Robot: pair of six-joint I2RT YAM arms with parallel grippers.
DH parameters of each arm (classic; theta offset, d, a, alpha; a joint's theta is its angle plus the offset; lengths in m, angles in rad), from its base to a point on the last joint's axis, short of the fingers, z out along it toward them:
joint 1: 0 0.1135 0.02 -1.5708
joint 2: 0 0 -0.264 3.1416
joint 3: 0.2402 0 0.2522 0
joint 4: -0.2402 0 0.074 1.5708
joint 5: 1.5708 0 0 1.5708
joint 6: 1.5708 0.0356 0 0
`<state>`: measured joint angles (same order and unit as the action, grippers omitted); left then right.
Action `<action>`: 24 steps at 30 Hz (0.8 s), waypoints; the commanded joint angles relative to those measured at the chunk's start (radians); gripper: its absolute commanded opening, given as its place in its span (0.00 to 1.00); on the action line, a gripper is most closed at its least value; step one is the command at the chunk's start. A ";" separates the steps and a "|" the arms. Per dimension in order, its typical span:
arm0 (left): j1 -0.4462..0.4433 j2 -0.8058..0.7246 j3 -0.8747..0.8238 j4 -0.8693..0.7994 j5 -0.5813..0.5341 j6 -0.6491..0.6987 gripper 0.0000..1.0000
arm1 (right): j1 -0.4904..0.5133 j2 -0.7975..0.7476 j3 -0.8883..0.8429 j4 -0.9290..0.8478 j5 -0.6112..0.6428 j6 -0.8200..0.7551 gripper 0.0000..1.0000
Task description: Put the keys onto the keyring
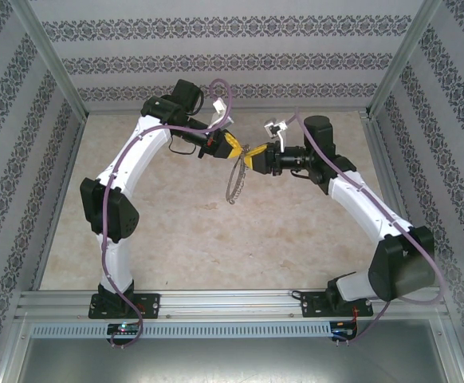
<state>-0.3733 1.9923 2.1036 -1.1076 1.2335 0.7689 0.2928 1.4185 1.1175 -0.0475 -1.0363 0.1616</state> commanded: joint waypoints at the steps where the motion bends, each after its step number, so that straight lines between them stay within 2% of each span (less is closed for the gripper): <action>1: -0.001 -0.053 -0.005 0.035 0.068 -0.011 0.00 | 0.014 0.033 0.037 0.044 -0.017 0.016 0.13; 3: -0.001 -0.056 -0.009 0.045 0.070 -0.016 0.00 | 0.020 0.046 0.039 0.044 -0.027 0.017 0.01; 8: 0.000 -0.057 -0.014 0.062 0.076 -0.026 0.00 | 0.040 0.062 0.050 -0.002 -0.056 -0.015 0.00; 13: 0.000 -0.055 -0.014 0.069 0.077 -0.033 0.00 | 0.015 0.030 0.039 -0.042 -0.079 -0.042 0.31; 19: 0.001 -0.057 -0.011 0.076 0.078 -0.037 0.00 | -0.063 -0.076 -0.015 -0.039 -0.075 -0.035 0.33; 24: 0.001 -0.057 -0.010 0.075 0.080 -0.039 0.00 | -0.070 -0.093 -0.003 -0.020 -0.063 -0.021 0.33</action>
<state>-0.3721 1.9793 2.0914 -1.0607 1.2572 0.7315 0.2180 1.3342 1.1130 -0.0891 -1.0885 0.1474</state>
